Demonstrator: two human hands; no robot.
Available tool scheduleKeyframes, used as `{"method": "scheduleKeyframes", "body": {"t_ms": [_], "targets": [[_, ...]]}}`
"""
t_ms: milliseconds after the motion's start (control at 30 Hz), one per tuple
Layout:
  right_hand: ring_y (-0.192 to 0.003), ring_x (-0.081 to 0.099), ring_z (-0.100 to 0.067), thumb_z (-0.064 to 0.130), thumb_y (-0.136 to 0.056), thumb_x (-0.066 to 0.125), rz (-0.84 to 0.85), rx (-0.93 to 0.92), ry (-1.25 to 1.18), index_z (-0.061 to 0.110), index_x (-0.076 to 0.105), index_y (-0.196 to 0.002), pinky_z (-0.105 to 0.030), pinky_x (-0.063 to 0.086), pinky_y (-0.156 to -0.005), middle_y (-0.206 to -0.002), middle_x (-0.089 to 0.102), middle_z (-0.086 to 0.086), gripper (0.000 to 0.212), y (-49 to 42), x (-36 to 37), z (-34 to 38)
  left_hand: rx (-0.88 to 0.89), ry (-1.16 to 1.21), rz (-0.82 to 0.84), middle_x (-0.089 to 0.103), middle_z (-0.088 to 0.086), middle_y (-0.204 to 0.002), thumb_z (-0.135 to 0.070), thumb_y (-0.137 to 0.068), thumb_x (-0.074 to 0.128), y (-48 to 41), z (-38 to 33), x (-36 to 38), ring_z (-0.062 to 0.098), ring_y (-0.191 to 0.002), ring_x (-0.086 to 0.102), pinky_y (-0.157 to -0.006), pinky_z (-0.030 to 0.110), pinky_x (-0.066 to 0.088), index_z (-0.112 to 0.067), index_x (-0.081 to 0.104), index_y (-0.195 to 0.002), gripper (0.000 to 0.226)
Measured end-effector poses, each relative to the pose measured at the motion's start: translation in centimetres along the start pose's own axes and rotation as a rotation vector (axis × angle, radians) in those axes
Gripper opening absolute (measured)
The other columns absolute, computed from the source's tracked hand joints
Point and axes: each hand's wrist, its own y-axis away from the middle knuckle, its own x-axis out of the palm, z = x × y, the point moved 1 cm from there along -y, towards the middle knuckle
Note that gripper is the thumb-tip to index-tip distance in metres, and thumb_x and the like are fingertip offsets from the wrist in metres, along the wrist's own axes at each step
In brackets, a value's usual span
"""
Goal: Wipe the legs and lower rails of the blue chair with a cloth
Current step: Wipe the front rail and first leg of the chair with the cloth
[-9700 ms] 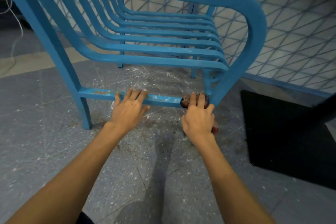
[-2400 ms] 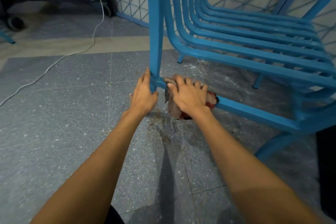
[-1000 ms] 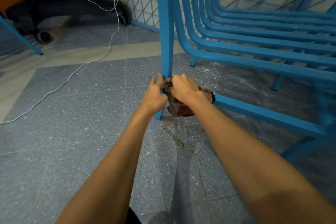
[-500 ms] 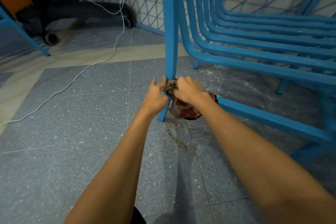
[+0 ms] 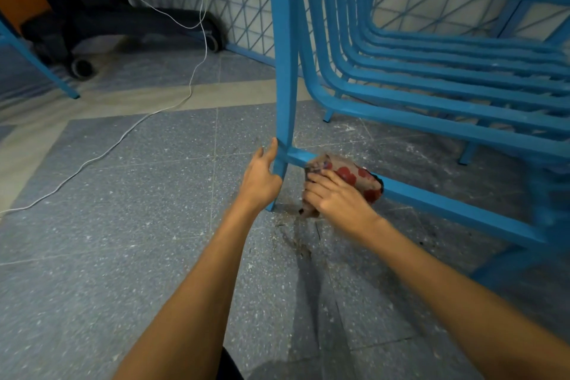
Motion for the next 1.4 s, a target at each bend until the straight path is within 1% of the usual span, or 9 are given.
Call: {"method": "scheduleKeyframes", "body": {"t_ms": [100, 200, 300, 400, 733, 933, 1133, 1300, 1400], "targets": [[-0.107, 0.062, -0.025, 0.008, -0.085, 0.054, -0.149, 0.229, -0.351, 0.010, 0.066, -0.109, -0.033, 0.039, -0.102, -0.109, 0.068, -0.006, 0.027, 0.4, -2.7, -1.9, 0.003, 0.056, -0.031, 0.017, 0.008, -0.157, 0.002, -0.090, 0.042, -0.3, -0.2, 0.0, 0.029, -0.143, 0.020, -0.113, 0.047, 0.029, -0.027, 0.024, -0.149, 0.068], [-0.112, 0.056, -0.027, 0.006, -0.091, 0.045, -0.274, 0.579, -0.548, 0.008, 0.057, -0.122, -0.043, 0.045, -0.102, -0.118, 0.062, -0.011, 0.033, -2.3, -3.7, -3.2, 0.008, 0.091, -0.033, 0.021, 0.008, -0.156, 0.003, -0.089, 0.042, -0.4, -0.3, 0.0, 0.028, -0.143, 0.021, -0.114, 0.046, 0.027, -0.023, 0.027, -0.148, 0.066], [-0.123, 0.049, -0.032, 0.044, -0.093, 0.041, 0.091, 0.706, -0.557, 0.017, 0.037, -0.137, -0.057, 0.037, -0.104, -0.134, 0.051, -0.010, 0.051, -5.1, -2.2, -3.2, 0.010, 0.087, -0.021, 0.023, 0.008, -0.155, 0.003, -0.090, 0.042, -0.3, -0.3, 0.2, 0.028, -0.142, 0.025, -0.115, 0.044, 0.026, -0.022, 0.025, -0.148, 0.066], [-0.122, 0.048, -0.040, 0.066, -0.091, 0.026, 0.470, 0.671, -0.277, 0.026, 0.026, -0.143, -0.059, 0.033, -0.101, -0.141, 0.045, -0.011, 0.065, -5.6, -0.9, -2.4, 0.020, 0.078, -0.033, 0.025, 0.008, -0.154, 0.003, -0.090, 0.043, -0.4, -0.2, 0.2, 0.028, -0.140, 0.027, -0.114, 0.040, 0.028, -0.021, 0.025, -0.149, 0.066], [-0.111, 0.055, -0.035, 0.057, -0.095, 0.027, 0.384, 0.626, -0.030, 0.028, 0.021, -0.148, -0.049, 0.046, -0.089, -0.130, 0.050, -0.006, 0.060, 2.6, -3.2, -4.3, 0.055, 0.017, -0.006, 0.029, 0.007, -0.153, 0.002, -0.093, 0.042, -0.3, -0.1, 0.5, 0.030, -0.133, 0.038, -0.090, 0.027, 0.039, -0.025, 0.013, -0.151, 0.070], [-0.113, 0.056, -0.037, 0.059, -0.095, 0.030, 0.396, 0.662, -0.194, 0.030, 0.029, -0.143, -0.049, 0.046, -0.088, -0.133, 0.052, -0.008, 0.056, -1.8, -2.4, -3.6, 0.073, 0.003, 0.017, 0.030, 0.011, -0.152, -0.001, -0.093, 0.045, -0.5, 0.3, 0.1, 0.033, -0.135, 0.036, -0.103, 0.041, 0.037, -0.025, 0.018, -0.150, 0.067], [-0.119, 0.050, -0.037, 0.050, -0.097, 0.038, 0.381, 0.626, -0.177, 0.032, 0.024, -0.146, -0.051, 0.039, -0.096, -0.136, 0.048, -0.007, 0.055, -4.7, -0.9, -2.0, 0.015, -0.155, 0.060, 0.057, 0.017, -0.117, -0.005, -0.090, 0.045, -0.3, 0.3, 1.6, 0.036, -0.096, 0.059, -0.077, 0.041, 0.050, -0.025, 0.007, -0.151, 0.074], [-0.104, 0.058, -0.032, 0.047, -0.094, 0.041, 0.200, 0.537, -0.003, 0.038, 0.031, -0.145, -0.043, 0.046, -0.084, -0.129, 0.057, -0.003, 0.053, 4.0, -2.8, -4.0, 0.009, -0.159, 0.001, 0.041, 0.018, -0.140, -0.011, -0.092, 0.049, -0.5, -0.4, 3.3, 0.037, -0.119, 0.048, -0.095, 0.047, 0.045, -0.015, 0.000, -0.152, 0.077], [-0.090, 0.062, -0.032, 0.046, -0.093, 0.039, 0.074, 0.556, 0.105, 0.035, 0.041, -0.141, -0.041, 0.049, -0.076, -0.121, 0.062, -0.004, 0.049, 9.5, -3.7, -5.3, -0.013, -0.125, -0.012, 0.036, 0.017, -0.142, -0.009, -0.094, 0.048, -0.3, -0.6, 3.8, 0.032, -0.117, 0.048, -0.079, 0.030, 0.040, -0.014, -0.003, -0.151, 0.077]]}}
